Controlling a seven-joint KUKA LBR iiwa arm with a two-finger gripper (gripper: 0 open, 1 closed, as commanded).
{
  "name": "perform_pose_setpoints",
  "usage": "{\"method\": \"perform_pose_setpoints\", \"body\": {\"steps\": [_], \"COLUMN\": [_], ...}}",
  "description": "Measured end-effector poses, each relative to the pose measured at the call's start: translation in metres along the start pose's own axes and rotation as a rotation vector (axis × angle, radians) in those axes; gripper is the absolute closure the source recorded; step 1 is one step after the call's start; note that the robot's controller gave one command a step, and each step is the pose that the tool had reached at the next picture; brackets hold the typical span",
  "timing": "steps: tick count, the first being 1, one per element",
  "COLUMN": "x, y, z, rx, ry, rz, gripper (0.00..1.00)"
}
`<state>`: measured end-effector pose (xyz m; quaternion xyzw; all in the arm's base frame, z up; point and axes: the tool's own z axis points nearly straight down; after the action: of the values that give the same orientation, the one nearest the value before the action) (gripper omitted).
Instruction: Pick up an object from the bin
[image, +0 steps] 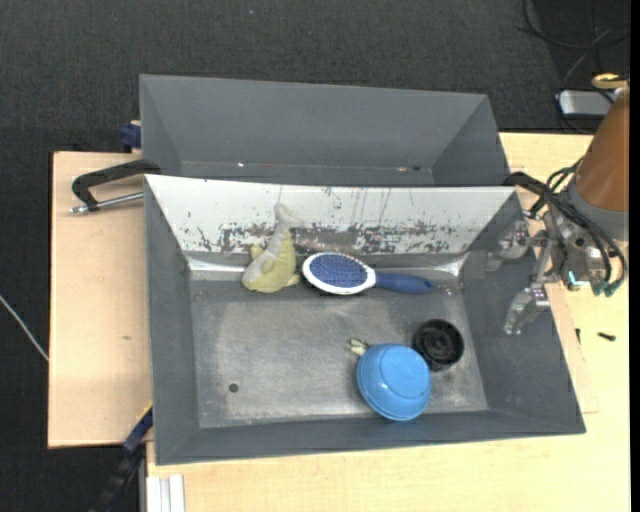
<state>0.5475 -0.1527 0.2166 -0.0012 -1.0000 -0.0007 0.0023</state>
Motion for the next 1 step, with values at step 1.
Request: {"method": "perform_pose_setpoints", "body": {"steps": [1], "x": [0.0266], "y": [0.0389], "z": [0.1477], "rx": [0.0], "ry": [-0.009], "rz": [-0.052], "gripper": [0.0]}}
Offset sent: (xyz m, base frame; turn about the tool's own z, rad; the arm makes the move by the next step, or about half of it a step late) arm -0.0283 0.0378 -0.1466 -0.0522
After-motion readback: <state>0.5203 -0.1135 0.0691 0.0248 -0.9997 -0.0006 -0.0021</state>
